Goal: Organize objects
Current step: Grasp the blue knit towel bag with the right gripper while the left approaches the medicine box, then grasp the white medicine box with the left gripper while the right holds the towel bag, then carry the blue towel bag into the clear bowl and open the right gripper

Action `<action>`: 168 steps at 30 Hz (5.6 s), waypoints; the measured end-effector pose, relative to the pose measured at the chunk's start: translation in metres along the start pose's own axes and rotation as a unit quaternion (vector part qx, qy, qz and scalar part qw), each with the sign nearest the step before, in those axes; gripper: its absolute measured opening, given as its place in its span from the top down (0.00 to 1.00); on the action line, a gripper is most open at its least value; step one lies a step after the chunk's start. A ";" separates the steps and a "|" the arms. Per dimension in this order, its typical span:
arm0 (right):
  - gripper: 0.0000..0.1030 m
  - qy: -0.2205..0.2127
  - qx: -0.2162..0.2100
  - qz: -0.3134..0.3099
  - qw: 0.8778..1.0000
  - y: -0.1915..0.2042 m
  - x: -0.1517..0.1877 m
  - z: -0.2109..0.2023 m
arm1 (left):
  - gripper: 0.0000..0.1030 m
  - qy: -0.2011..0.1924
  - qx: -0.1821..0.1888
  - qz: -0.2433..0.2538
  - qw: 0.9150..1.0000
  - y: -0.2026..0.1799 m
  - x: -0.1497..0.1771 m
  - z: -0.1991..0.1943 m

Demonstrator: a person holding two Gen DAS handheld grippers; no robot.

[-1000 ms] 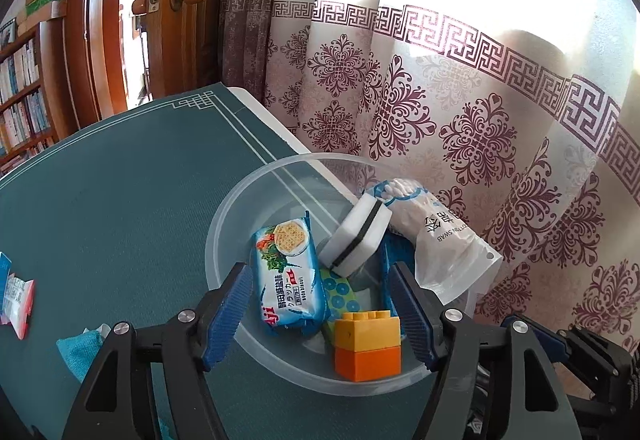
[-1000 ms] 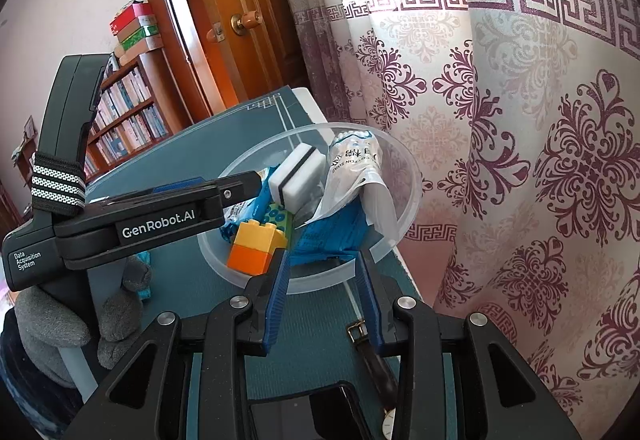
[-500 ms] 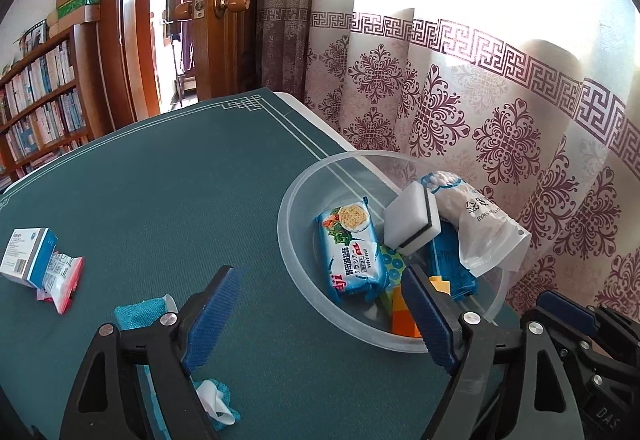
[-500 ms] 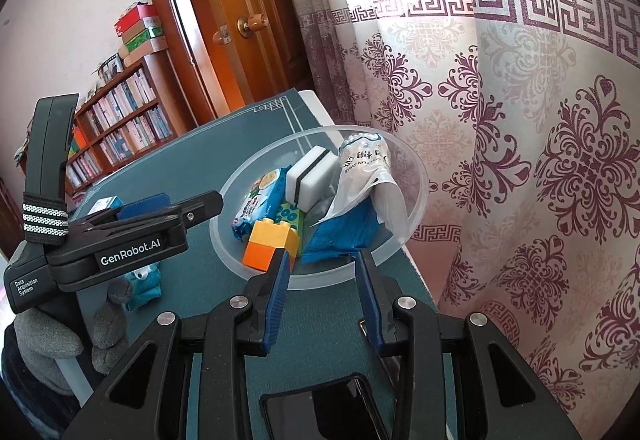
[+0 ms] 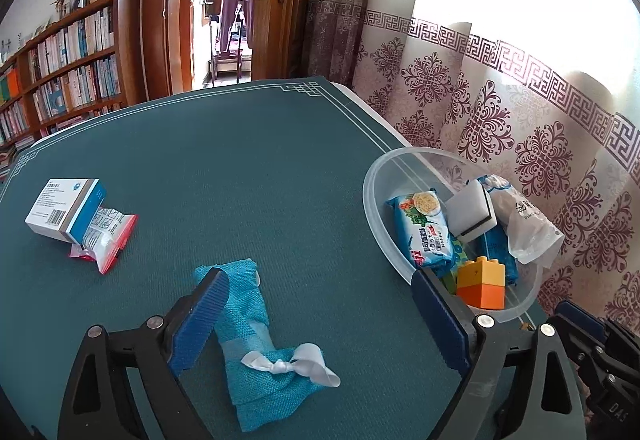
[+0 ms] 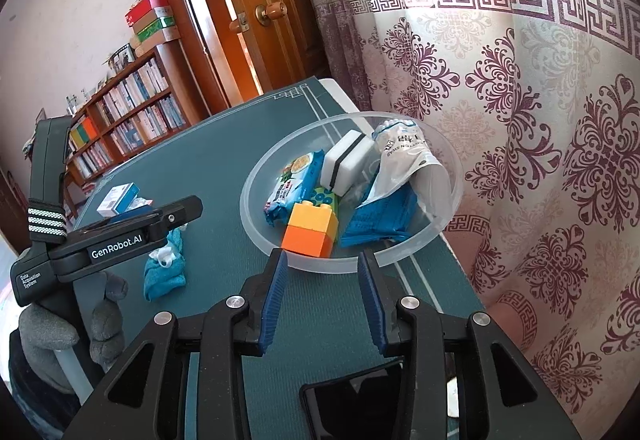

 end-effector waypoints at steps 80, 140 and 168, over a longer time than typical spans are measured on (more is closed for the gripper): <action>0.42 0.054 -0.115 -0.082 0.989 0.192 0.026 0.088 | 0.00 -0.005 -0.225 -0.276 0.934 0.249 -0.035 -0.020; 0.58 0.053 -0.114 -0.076 0.989 0.188 0.024 0.090 | 0.35 -0.041 -0.167 -0.190 0.967 0.214 0.067 -0.106; 0.61 -0.008 -0.005 -0.035 0.999 0.085 -0.076 0.059 | 0.35 -0.046 -0.109 -0.129 0.985 0.158 0.053 -0.101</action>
Point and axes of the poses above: each gripper's, at about its wrist camera, not at the fingertips, and z roughly the way its jaws point, y to its left, x to its underside, the point moved 6 cm from there along z, roughly the way its jaws point, and after that the axes turned 13 degrees about x, right-handed, at the moved point
